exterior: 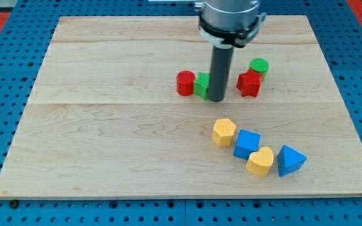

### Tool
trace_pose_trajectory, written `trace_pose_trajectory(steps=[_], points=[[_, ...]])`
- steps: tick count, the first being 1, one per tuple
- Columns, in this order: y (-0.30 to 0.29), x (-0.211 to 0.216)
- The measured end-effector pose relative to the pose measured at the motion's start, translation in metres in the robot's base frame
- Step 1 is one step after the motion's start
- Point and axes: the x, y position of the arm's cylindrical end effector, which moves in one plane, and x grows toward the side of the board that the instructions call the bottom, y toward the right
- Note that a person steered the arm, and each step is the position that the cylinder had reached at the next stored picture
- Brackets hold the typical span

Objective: Separate the green star and red circle

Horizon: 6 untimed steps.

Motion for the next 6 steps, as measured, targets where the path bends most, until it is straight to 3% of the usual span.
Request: trace_pose_trajectory(steps=[2, 3, 4, 5, 6], points=[[-0.113, -0.009], [0.011, -0.048], [0.057, -0.056], [-0.044, -0.032], [-0.049, 0.014]])
